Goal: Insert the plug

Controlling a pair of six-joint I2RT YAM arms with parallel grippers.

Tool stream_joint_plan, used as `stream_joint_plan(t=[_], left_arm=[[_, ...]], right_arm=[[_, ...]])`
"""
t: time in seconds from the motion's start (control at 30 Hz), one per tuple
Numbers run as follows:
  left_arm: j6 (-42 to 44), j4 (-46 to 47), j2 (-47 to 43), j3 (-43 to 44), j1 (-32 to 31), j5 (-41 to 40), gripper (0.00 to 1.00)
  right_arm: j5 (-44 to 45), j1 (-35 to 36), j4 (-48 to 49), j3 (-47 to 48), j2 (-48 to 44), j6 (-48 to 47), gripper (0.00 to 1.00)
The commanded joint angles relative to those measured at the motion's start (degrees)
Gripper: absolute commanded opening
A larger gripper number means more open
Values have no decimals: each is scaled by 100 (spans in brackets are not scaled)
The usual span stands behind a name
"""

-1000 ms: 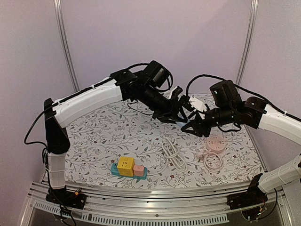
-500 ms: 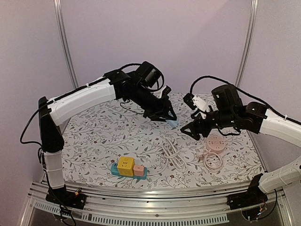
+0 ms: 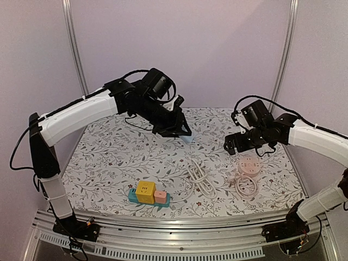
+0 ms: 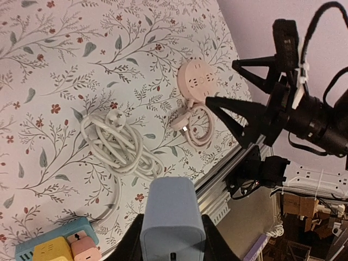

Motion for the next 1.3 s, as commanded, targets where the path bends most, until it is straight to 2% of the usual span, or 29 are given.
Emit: stream_joint_plan(t=[0.0,0.2,0.47,0.63,0.8,1.03,1.1,1.27], left_arm=[[-40,6,-223,-181,84,-162,0],[-52,-3,-304,-281,84,-206,0],[-27,-46,-367,-337,84,-213,0],[-9,-79,-387,-383,84,-215,0],[-13,-76,-368,-430,84,-206,0],[3,-82,-256,-330,84,-150,0],[4,-82,-221,-303,84,-140,0],[25,-75,-159,-274,85,-117,0]], right_arm=[[-213,-881,-935,170,566,1006,99],[-649,-1782,-918,-23,828,1496,99],[-1385,-2866,-780,-347,1242,1373,99],[-1603,-3105,-677,-589,1384,1254,99],[-2185,-3109,-497,-780,1506,1123,98],[-2617,-3109,-401,-902,1683,1102,83],[-2715,-3112,-375,-928,1693,1091,73],[-3025,-3109,-310,-1001,1767,1087,62]])
